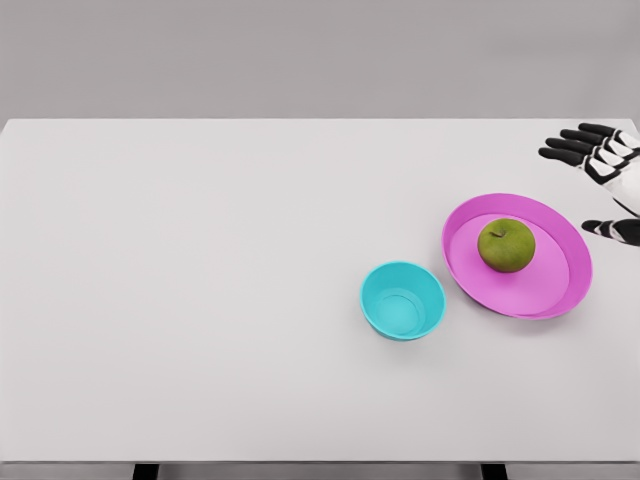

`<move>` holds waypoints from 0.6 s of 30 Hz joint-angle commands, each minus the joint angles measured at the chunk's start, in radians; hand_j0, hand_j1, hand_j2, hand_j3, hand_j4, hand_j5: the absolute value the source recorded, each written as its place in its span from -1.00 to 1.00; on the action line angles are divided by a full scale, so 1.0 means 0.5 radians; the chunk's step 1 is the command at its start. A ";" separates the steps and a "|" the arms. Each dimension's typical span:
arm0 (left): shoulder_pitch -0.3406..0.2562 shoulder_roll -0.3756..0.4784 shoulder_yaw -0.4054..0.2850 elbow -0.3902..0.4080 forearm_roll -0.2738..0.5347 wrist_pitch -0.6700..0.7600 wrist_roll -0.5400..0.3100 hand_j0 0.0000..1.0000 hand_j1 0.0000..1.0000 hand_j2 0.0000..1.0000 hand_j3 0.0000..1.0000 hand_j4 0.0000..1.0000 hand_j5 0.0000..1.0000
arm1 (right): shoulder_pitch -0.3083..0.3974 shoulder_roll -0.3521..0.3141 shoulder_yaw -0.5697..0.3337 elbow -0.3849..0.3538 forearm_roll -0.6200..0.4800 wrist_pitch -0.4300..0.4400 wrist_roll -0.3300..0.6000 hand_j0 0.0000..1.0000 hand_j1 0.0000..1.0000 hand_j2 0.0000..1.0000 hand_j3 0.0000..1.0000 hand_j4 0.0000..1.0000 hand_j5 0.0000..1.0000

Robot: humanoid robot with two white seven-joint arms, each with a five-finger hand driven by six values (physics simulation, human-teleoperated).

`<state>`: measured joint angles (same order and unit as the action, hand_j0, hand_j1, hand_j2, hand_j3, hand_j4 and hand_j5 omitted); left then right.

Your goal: Put the apple from the pink plate into the blue bowl with your right arm

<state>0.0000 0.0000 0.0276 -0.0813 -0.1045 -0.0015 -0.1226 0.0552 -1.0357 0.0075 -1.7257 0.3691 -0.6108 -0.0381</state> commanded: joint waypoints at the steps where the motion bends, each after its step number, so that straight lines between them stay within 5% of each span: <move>1: 0.000 0.000 0.000 0.000 0.000 0.000 0.000 1.00 1.00 1.00 1.00 1.00 1.00 | 0.000 0.007 0.007 -0.003 -0.011 0.000 0.003 1.00 1.00 1.00 1.00 1.00 1.00; 8: 0.000 0.000 0.000 0.000 0.000 0.000 0.000 1.00 1.00 1.00 1.00 1.00 1.00 | 0.037 0.007 0.065 0.006 -0.026 0.000 0.030 1.00 1.00 1.00 1.00 1.00 1.00; 9: 0.000 0.000 0.000 0.000 0.000 0.000 0.000 1.00 1.00 1.00 1.00 1.00 1.00 | 0.025 -0.006 0.059 0.006 -0.026 0.000 0.116 1.00 1.00 1.00 1.00 1.00 1.00; 11: 0.000 0.000 0.000 0.000 0.000 0.000 0.000 1.00 1.00 1.00 1.00 1.00 1.00 | -0.107 0.000 -0.039 0.006 -0.045 0.000 0.863 1.00 1.00 1.00 1.00 1.00 1.00; 12: 0.000 0.000 0.000 0.000 0.000 0.000 0.000 1.00 1.00 1.00 1.00 1.00 1.00 | -0.181 -0.006 -0.049 0.018 -0.131 0.000 1.070 1.00 1.00 1.00 1.00 1.00 1.00; 18: 0.000 0.000 0.000 0.000 0.000 0.000 0.000 1.00 1.00 1.00 1.00 1.00 1.00 | -0.212 -0.015 -0.101 0.043 -0.152 0.000 1.165 1.00 1.00 1.00 1.00 1.00 1.00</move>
<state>0.0000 0.0000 0.0276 -0.0813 -0.1045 -0.0015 -0.1226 -0.0537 -1.0405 -0.0341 -1.7066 0.3024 -0.6131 0.5100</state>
